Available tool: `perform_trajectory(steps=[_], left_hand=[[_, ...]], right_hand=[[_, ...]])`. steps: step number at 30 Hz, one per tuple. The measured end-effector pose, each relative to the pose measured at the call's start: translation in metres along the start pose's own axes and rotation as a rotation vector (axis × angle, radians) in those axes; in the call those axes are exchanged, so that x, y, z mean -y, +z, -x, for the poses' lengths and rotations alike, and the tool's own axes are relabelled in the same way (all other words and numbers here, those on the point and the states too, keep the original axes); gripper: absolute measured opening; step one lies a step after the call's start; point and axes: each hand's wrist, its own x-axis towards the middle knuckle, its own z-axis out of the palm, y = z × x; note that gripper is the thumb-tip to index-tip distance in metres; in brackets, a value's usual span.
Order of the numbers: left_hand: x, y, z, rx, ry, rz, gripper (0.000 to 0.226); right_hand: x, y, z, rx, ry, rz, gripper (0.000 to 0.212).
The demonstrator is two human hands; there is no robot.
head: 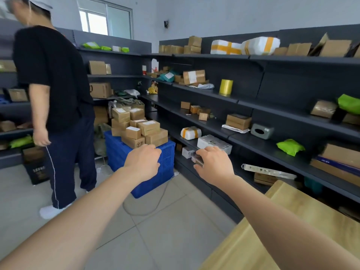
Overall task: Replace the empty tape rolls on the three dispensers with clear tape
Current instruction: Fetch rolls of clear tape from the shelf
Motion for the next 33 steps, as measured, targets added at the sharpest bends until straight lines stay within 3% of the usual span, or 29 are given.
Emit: perform_trajectory(steps=[13,24,33], left_hand=[[0.057,0.032,-0.184,-0.013,0.116,0.044,0.010],[0.115,0.083,-0.326,0.006,0.226,0.059,0.033],[0.166,0.118,-0.437,-0.012,0.336,0.104,0.031]], right_hand=[[-0.032,0.026,-0.175,-0.026,0.100,0.084,0.043],[-0.039,0.072,-0.300,-0.005,0.242,0.134,0.048],[-0.040,0.105,-0.399,-0.001,0.386,0.159,0.045]])
